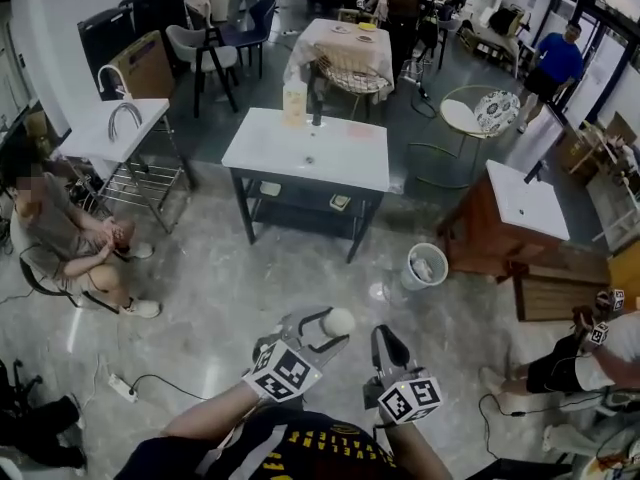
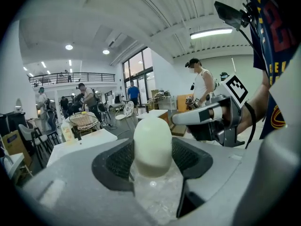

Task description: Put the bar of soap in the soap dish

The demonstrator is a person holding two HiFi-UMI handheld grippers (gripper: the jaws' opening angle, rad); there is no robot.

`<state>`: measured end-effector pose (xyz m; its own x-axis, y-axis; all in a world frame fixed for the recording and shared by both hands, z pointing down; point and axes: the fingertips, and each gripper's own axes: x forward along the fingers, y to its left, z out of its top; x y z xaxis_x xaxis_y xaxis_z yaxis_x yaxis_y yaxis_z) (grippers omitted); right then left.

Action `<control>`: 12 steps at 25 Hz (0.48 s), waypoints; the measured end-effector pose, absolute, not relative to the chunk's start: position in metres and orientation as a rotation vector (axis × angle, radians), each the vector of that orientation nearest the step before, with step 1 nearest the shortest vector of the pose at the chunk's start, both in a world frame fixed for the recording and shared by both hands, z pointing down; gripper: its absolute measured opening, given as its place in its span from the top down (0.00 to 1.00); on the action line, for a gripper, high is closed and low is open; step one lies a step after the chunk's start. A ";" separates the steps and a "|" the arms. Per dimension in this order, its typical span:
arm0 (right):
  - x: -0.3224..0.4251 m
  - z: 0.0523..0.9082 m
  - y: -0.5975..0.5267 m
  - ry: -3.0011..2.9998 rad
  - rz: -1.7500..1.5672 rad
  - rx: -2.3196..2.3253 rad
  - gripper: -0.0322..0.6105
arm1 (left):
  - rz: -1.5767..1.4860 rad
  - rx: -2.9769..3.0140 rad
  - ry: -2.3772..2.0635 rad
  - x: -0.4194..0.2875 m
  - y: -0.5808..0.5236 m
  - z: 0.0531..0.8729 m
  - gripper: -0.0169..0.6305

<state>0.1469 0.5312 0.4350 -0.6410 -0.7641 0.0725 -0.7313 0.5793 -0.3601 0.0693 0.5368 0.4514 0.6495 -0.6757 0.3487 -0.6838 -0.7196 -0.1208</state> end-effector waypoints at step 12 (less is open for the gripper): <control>0.065 0.440 0.468 2.757 -0.676 -1.177 0.82 | 0.932 2.906 -1.024 0.012 0.468 0.484 0.58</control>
